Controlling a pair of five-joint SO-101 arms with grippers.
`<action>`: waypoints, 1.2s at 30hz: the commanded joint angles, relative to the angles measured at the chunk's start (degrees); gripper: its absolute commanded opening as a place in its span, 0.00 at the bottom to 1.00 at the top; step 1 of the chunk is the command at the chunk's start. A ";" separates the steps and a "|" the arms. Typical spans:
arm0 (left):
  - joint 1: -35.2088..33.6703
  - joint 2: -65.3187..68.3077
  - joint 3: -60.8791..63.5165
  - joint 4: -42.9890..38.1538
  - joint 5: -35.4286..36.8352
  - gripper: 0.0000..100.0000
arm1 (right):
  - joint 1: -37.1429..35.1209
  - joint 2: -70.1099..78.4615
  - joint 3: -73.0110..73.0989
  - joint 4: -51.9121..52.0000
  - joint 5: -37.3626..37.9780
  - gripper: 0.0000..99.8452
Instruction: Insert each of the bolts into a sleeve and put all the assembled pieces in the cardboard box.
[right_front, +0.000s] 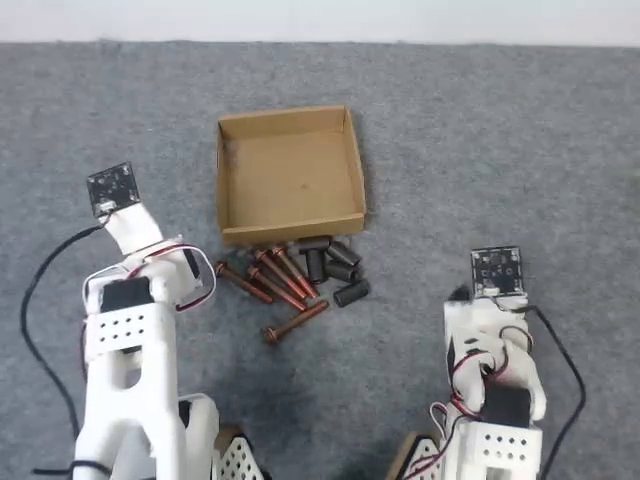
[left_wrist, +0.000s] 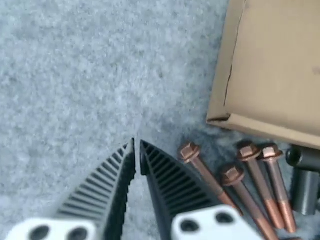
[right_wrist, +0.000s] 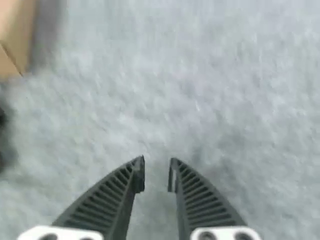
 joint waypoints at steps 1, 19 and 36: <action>-0.09 0.26 -0.48 -4.13 0.79 0.01 | -3.65 -0.92 -2.29 -2.07 -0.18 0.05; 0.09 0.26 1.01 -8.00 0.79 0.01 | -24.84 56.22 -41.85 2.51 1.85 0.07; -1.76 0.35 2.86 -14.68 0.97 0.15 | -34.07 98.24 -70.59 2.59 18.73 0.13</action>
